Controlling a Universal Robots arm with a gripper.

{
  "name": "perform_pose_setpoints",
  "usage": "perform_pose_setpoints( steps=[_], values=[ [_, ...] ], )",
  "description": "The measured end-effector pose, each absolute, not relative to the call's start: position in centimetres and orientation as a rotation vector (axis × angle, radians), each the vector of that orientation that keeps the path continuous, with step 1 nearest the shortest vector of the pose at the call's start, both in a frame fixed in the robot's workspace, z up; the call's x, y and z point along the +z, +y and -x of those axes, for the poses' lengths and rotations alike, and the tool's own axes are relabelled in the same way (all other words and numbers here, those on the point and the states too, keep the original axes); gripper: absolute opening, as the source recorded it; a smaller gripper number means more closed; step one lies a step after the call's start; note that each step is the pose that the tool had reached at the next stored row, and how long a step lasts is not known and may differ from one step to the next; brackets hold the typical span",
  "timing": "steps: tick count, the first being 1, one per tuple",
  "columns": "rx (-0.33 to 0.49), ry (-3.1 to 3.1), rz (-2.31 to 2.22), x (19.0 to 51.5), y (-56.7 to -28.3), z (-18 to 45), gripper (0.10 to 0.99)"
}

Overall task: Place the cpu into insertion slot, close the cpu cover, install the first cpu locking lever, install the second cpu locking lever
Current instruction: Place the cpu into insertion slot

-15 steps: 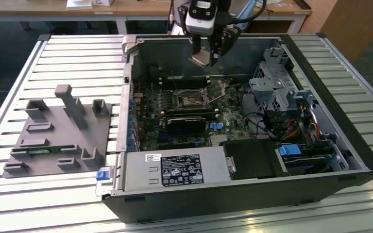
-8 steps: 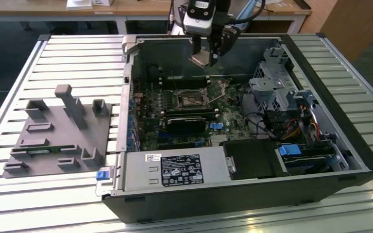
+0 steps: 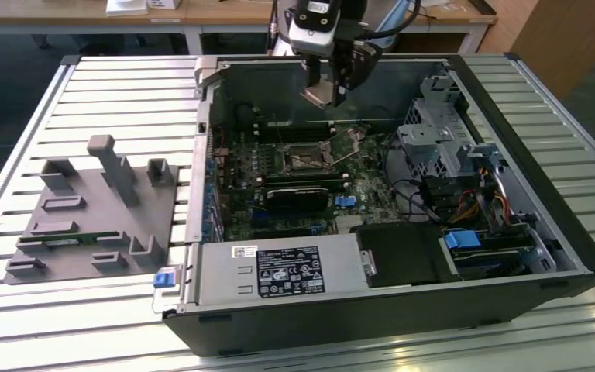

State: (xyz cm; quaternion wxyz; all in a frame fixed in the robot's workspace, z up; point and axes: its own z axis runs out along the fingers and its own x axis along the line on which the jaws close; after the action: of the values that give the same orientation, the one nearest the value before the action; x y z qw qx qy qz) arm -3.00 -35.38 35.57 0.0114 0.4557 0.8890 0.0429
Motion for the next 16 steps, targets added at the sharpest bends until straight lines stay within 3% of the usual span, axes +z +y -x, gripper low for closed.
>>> perform_pose_setpoints(
  steps=[16],
  values=[
    [0.132, 2.725, -1.506, 35.49, -35.38, 3.37, 0.537]
  ],
)
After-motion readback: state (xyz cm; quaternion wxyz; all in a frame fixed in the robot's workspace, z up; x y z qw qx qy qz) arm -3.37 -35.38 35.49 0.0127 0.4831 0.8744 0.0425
